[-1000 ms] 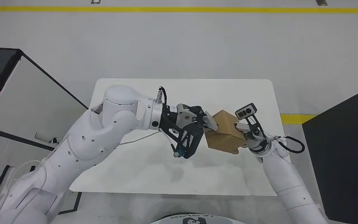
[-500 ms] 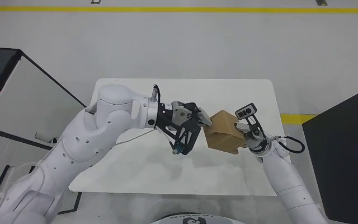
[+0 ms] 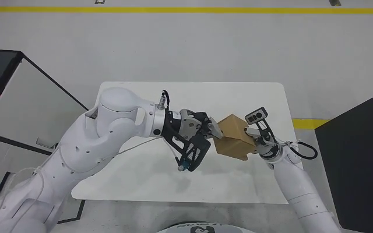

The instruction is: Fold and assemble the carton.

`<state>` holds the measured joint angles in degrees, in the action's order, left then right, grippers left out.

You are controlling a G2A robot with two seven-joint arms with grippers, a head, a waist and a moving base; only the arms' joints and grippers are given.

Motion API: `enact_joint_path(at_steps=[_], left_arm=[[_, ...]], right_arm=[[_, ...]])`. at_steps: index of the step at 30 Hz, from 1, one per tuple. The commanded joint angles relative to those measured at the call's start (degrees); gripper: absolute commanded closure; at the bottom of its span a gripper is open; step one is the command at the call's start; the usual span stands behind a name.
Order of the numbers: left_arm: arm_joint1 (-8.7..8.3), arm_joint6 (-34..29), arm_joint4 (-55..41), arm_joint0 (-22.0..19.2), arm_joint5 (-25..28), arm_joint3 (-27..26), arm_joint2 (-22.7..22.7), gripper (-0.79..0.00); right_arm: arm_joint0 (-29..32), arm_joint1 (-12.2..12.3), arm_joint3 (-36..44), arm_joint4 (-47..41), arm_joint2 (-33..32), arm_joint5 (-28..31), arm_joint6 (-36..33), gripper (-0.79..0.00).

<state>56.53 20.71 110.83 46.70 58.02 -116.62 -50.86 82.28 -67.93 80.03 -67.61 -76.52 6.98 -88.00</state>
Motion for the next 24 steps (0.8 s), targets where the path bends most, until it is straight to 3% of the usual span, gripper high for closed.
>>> enact_joint_path(at_steps=[1,24], left_arm=[[0.07,0.03,0.33,-0.45,-0.02,0.44,0.76,0.000],[1.72,-0.16,0.57,-6.51,-1.18,4.86,7.16,0.000]], right_arm=[[0.00,0.00,0.00,0.00,0.00,0.00,0.00,0.000],[0.00,0.00,0.00,0.00,0.00,0.00,0.00,0.000]])
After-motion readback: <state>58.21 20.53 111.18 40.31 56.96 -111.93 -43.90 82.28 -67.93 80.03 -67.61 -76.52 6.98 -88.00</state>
